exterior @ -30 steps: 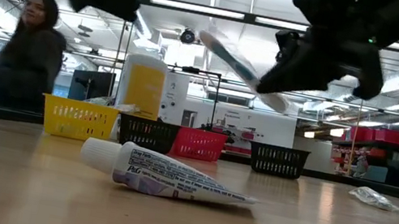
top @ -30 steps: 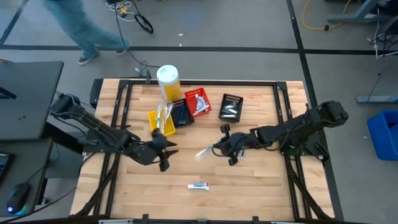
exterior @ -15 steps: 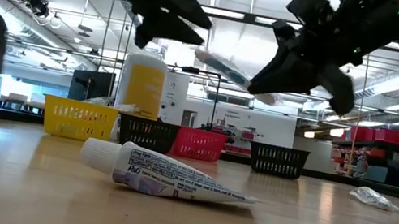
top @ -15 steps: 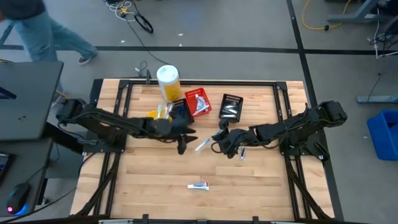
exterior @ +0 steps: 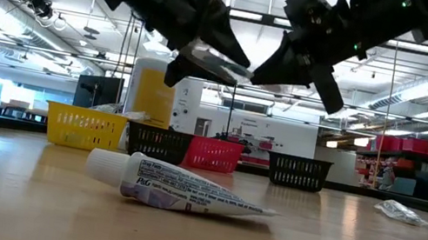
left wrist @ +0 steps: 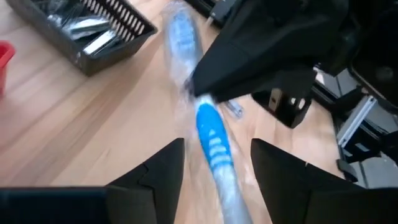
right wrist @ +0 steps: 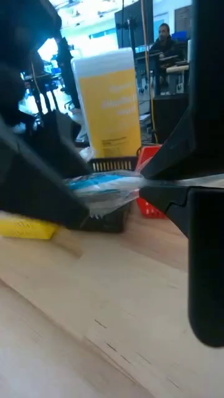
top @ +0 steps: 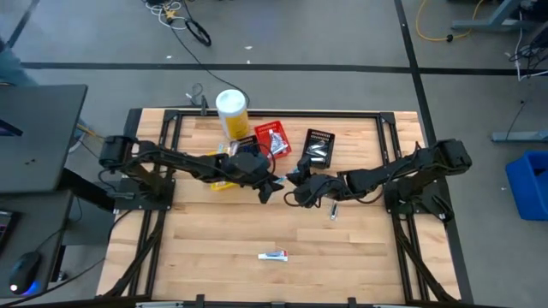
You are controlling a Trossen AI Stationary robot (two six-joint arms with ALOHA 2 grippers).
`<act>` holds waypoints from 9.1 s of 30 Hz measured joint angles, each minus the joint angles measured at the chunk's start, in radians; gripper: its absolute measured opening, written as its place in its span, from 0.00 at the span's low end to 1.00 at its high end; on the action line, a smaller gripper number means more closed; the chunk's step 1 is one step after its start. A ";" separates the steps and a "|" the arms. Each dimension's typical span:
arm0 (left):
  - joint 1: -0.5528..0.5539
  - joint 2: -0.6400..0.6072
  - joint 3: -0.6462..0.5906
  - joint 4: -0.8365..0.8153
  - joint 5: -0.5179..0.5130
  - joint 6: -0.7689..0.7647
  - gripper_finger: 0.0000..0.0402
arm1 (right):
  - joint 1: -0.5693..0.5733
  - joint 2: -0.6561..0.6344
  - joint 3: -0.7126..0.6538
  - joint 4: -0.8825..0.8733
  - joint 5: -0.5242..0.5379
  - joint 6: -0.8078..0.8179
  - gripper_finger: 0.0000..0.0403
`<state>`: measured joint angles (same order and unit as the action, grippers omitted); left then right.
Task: Pick & Place Travel size toiletries
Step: Put the blue toothbrush into the yellow bin, then put the white toothpaste into the red bin, then put the silver nail cutter into the right black bin
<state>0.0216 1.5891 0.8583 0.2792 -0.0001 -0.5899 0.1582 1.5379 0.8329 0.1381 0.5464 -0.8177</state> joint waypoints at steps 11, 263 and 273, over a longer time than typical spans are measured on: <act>0.002 0.001 0.002 0.003 -0.006 0.025 0.36 | -0.021 -0.001 0.002 -0.002 -0.028 0.024 0.02; 0.329 0.318 0.354 -0.526 -0.280 0.403 0.23 | 0.111 0.000 -0.012 -0.486 -0.191 0.889 0.61; 0.328 0.302 0.361 -0.567 -0.281 0.421 0.36 | 0.118 -0.006 -0.011 -0.648 -0.210 0.955 0.56</act>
<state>0.3496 1.8912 1.2194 -0.2880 -0.2814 -0.1684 0.2764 1.5318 0.8215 -0.5100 0.3365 0.1373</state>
